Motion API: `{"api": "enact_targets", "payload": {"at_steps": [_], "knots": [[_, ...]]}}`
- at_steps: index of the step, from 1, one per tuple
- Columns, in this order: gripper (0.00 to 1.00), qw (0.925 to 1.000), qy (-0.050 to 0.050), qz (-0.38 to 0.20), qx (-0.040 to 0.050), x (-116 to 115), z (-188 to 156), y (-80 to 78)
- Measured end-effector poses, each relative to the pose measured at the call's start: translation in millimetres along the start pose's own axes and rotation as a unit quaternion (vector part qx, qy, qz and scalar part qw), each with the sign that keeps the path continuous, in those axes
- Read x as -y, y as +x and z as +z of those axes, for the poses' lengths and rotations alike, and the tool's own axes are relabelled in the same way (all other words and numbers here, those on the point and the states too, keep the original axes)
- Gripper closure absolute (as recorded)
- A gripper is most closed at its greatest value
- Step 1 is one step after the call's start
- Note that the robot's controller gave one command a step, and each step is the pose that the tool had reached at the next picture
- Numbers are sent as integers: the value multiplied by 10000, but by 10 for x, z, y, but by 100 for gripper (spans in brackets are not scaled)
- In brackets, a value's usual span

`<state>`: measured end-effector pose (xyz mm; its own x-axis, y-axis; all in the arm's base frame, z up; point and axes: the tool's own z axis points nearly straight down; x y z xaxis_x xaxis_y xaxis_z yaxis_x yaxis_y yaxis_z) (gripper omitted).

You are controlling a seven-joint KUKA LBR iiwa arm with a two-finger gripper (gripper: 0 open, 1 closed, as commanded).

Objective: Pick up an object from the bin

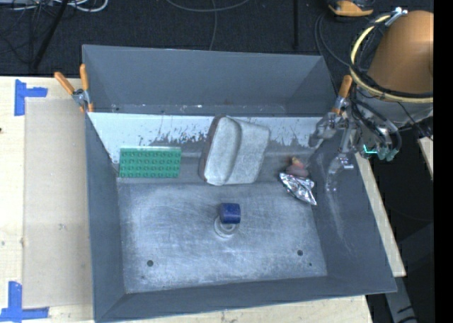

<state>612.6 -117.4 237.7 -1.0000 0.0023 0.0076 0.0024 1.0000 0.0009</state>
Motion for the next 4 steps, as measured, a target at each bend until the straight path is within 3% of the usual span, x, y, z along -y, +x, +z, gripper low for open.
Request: {"api": "enact_targets", "payload": {"at_steps": [1, 2, 3, 4], "knots": [[0, 9984, -1, 546, 146, 243, 1398, -142], [0, 9870, -44, 1596, 200, 298, 1530, -157], [0, 9803, -42, 1963, 233, 311, 1534, -109], [0, 9577, -57, 2869, 221, 276, 1541, -90]]}}
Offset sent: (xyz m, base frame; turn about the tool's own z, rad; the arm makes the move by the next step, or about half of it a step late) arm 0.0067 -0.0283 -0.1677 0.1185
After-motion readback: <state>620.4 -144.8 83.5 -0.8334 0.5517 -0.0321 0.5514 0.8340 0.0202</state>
